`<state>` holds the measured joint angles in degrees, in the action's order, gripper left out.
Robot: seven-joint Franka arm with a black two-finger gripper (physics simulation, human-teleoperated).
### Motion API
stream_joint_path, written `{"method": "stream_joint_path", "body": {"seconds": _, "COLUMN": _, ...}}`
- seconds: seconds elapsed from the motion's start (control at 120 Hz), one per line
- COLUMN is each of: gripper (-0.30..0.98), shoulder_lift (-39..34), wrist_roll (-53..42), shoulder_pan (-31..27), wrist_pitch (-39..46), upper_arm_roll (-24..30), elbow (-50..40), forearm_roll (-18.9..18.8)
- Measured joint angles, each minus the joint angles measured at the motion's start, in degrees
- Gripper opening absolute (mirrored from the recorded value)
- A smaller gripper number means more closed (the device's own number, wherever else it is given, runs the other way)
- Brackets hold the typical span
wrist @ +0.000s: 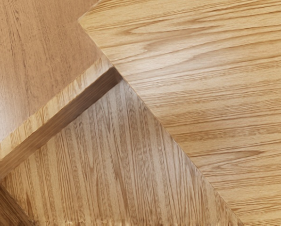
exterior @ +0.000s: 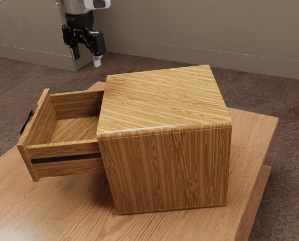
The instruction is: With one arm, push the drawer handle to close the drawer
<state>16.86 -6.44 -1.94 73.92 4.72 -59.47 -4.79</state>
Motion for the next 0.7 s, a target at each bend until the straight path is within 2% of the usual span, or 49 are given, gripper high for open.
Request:
{"method": "stream_joint_path", "body": {"seconds": 0.042, "gripper": 0.68, "shoulder_lift": -0.35, "wrist_roll": 0.70, "shoulder_pan": 3.15, "wrist_pitch": -0.36, "upper_arm_roll": -4.66, "elbow": -0.07, "forearm_roll": 1.33}}
{"method": "stream_joint_path", "body": {"seconds": 0.108, "gripper": 0.69, "shoulder_lift": -0.56, "wrist_roll": 1.70, "shoulder_pan": 5.14, "wrist_pitch": -0.80, "upper_arm_roll": -7.54, "elbow": -0.12, "forearm_roll": 2.70}}
{"method": "stream_joint_path", "body": {"seconds": 0.392, "gripper": 0.69, "shoulder_lift": -1.89, "wrist_roll": 4.94, "shoulder_pan": 5.33, "wrist_pitch": -1.76, "upper_arm_roll": -8.40, "elbow": 0.11, "forearm_roll": 4.51}}
{"method": "stream_joint_path", "body": {"seconds": 0.467, "gripper": 0.69, "shoulder_lift": -12.02, "wrist_roll": 3.84, "shoulder_pan": 5.12, "wrist_pitch": -1.59, "upper_arm_roll": -7.96, "elbow": -1.58, "forearm_roll": 3.80}}
{"method": "stream_joint_path", "body": {"seconds": 0.517, "gripper": 0.69, "shoulder_lift": -22.40, "wrist_roll": 0.14, "shoulder_pan": 4.17, "wrist_pitch": -0.99, "upper_arm_roll": -7.76, "elbow": -9.42, "forearm_roll": 3.37}}
{"method": "stream_joint_path", "body": {"seconds": 0.55, "gripper": 0.68, "shoulder_lift": -28.50, "wrist_roll": -2.92, "shoulder_pan": 1.52, "wrist_pitch": -0.67, "upper_arm_roll": -7.49, "elbow": -16.12, "forearm_roll": 3.32}}
{"method": "stream_joint_path", "body": {"seconds": 0.633, "gripper": 0.68, "shoulder_lift": -39.68, "wrist_roll": -10.13, "shoulder_pan": -6.09, "wrist_pitch": 0.54, "upper_arm_roll": -7.02, "elbow": -31.73, "forearm_roll": -1.71}}
{"method": "stream_joint_path", "body": {"seconds": 0.7, "gripper": 0.69, "shoulder_lift": -44.54, "wrist_roll": -15.50, "shoulder_pan": -10.99, "wrist_pitch": 2.88, "upper_arm_roll": -7.25, "elbow": -40.89, "forearm_roll": -5.50}}
